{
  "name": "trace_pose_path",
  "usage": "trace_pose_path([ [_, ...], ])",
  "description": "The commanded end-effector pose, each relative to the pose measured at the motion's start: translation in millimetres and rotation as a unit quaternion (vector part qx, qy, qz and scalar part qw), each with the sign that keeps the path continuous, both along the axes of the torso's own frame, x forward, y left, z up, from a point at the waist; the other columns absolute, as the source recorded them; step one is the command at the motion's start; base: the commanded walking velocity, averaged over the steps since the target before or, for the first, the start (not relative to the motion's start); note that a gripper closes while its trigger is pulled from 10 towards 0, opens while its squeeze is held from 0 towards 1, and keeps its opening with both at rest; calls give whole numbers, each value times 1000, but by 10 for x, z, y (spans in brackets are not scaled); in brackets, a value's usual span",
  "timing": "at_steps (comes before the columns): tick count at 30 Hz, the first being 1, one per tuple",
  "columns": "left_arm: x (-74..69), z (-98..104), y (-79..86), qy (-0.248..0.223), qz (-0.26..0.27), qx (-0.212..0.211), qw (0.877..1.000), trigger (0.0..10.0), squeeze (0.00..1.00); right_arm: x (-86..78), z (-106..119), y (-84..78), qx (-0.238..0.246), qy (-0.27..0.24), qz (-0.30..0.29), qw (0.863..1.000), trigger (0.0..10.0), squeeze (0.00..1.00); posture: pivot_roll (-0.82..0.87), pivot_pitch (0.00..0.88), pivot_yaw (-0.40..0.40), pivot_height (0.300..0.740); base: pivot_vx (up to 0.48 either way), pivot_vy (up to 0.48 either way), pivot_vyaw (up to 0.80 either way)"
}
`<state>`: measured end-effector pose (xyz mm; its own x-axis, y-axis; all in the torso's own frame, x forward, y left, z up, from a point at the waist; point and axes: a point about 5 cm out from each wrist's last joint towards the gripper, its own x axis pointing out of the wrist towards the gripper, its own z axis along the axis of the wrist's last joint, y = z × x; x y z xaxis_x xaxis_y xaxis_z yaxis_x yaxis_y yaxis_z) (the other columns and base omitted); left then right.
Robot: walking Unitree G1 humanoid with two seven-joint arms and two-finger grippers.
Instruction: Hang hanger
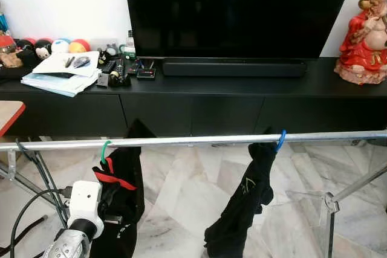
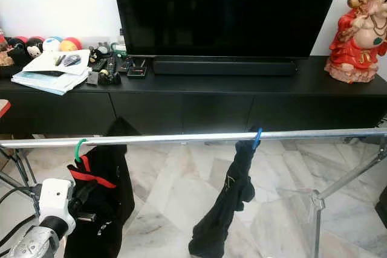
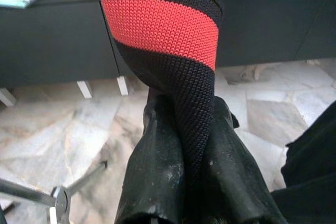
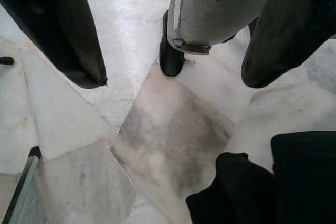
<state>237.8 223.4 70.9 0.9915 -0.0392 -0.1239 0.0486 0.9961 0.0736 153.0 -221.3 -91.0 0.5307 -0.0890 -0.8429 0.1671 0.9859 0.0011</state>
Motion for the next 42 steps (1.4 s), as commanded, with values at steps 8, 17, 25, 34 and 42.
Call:
trace_pose_path([
  [8,-64,116,23,-33,3,5,999,10000,0,-23,-5,-21,-1,3,-4,1000,10000,0,123,23,12,740,0,0,0],
  [17,-64,103,-17,-31,-1,-13,999,10000,0,-31,-8,-20,-1,4,-3,1000,10000,0,121,11,10,740,0,0,0],
  [25,-69,96,-13,-30,-1,-15,999,10000,0,-41,-12,-17,-1,5,-2,1000,10000,0,121,5,12,740,-186,0,0],
  [34,-70,100,-13,-31,-1,-18,999,10000,0,-42,-12,-18,-2,4,0,1000,10000,0,120,8,12,740,-247,0,0],
  [42,-63,98,-20,-30,-1,-19,999,10000,0,-35,-8,-23,-3,4,-1,1000,10000,0,121,16,8,740,-244,0,0],
])
